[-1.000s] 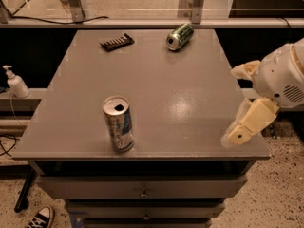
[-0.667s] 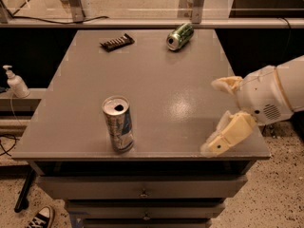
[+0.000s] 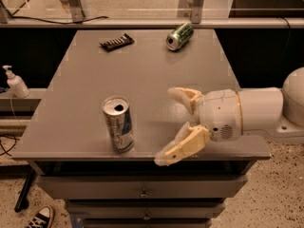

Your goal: Move redbull can near rxbar chocolate

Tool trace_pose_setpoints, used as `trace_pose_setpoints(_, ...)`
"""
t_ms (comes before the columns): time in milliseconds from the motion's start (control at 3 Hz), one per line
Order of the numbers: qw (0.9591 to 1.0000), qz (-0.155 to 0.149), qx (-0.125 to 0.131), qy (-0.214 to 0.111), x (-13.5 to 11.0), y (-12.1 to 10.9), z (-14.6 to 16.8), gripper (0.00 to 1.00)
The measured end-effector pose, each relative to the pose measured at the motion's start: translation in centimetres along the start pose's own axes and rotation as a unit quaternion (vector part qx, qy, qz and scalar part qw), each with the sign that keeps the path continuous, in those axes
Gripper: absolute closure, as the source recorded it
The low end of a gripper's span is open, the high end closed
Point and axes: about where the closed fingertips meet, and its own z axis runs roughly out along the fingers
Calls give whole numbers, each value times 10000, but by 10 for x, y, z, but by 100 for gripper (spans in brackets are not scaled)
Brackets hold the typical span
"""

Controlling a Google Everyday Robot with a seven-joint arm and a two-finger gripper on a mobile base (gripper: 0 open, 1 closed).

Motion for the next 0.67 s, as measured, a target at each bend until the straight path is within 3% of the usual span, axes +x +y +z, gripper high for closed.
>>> trace_pose_setpoints(333,9987,17,-245,-436,-32,13,16,0)
trace_pose_setpoints(667,9988,30,-230,-422,-31,13,15,0)
